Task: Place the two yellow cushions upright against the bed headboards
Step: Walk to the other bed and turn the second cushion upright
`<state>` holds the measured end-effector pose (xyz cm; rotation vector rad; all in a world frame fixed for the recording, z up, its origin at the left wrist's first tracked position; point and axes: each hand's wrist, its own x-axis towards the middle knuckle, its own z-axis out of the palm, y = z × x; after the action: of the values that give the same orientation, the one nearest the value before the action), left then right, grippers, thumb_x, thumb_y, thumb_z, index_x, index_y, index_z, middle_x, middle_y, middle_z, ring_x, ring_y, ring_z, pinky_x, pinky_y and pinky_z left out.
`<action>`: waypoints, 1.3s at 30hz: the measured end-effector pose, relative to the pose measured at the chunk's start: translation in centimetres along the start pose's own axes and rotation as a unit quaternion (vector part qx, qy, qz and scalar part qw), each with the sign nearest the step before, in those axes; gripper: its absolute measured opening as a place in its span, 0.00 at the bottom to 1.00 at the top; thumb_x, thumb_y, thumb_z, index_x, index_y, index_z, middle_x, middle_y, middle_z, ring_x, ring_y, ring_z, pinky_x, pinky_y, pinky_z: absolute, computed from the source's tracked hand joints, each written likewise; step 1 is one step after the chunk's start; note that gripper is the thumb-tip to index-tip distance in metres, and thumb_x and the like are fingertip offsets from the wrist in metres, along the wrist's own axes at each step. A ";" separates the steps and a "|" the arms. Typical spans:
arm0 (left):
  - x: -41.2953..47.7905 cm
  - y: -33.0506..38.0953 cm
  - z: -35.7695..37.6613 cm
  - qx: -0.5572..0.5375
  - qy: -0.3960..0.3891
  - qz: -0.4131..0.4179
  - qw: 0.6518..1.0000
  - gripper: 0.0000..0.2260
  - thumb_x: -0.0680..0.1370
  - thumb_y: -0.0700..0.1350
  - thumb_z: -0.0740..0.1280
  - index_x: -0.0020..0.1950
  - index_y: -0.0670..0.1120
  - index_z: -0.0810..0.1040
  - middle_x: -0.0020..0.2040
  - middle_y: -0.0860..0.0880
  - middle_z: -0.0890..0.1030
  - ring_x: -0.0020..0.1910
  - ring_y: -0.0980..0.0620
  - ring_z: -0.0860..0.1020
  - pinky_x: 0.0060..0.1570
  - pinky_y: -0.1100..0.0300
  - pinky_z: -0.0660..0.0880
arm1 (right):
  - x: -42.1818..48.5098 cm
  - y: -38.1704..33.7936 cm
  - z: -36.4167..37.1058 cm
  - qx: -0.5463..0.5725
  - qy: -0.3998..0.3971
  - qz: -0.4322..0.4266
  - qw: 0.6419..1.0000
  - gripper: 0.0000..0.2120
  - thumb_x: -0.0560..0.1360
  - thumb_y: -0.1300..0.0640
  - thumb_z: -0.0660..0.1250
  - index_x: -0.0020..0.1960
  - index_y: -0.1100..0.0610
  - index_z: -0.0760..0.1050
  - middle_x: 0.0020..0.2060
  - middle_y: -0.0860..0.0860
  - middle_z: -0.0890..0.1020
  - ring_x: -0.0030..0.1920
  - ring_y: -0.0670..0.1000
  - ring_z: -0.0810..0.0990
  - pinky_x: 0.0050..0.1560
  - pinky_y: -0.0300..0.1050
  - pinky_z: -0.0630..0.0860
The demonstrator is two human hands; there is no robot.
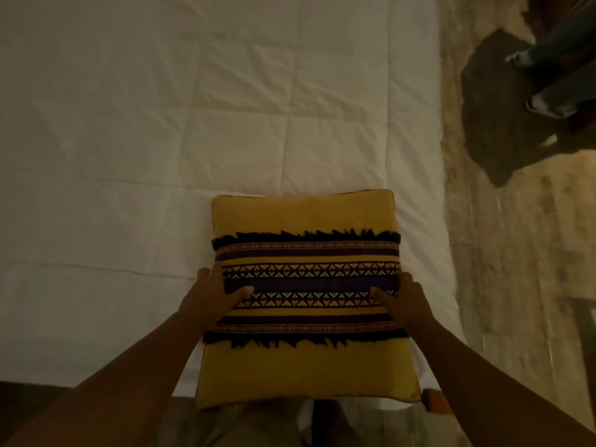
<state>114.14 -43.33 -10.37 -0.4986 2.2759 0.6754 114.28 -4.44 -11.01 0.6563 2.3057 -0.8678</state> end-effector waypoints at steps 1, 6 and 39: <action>0.7 -0.2 0.4 -0.011 -0.004 -0.006 1.000 0.46 0.67 0.70 0.69 0.77 0.50 0.57 0.67 0.41 0.69 0.65 0.38 0.73 0.62 0.41 0.73 | 0.7 0.3 0.2 0.007 0.007 0.010 1.000 0.33 0.72 0.47 0.75 0.67 0.63 0.66 0.60 0.63 0.76 0.57 0.64 0.78 0.55 0.62 0.78; 3.4 -0.8 1.9 -0.176 -0.023 -0.030 0.984 0.59 0.54 0.73 0.72 0.77 0.48 0.58 0.70 0.42 0.72 0.69 0.40 0.72 0.66 0.39 0.72 | 3.5 1.4 0.6 0.062 -0.008 0.056 0.996 0.40 0.68 0.47 0.79 0.69 0.63 0.64 0.62 0.62 0.77 0.58 0.63 0.80 0.56 0.61 0.79; 1.2 1.3 4.8 -0.342 0.145 -0.099 0.923 0.50 0.63 0.60 0.78 0.77 0.47 0.56 0.71 0.42 0.70 0.69 0.40 0.71 0.66 0.42 0.72 | 7.9 -5.6 -5.4 0.119 -0.071 -0.038 0.990 0.29 0.70 0.51 0.78 0.65 0.60 0.73 0.58 0.59 0.81 0.57 0.60 0.81 0.59 0.61 0.78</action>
<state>115.17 -39.62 -13.77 -1.2090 2.1574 1.3719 103.37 -2.49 -10.51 0.5874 2.1313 -1.1984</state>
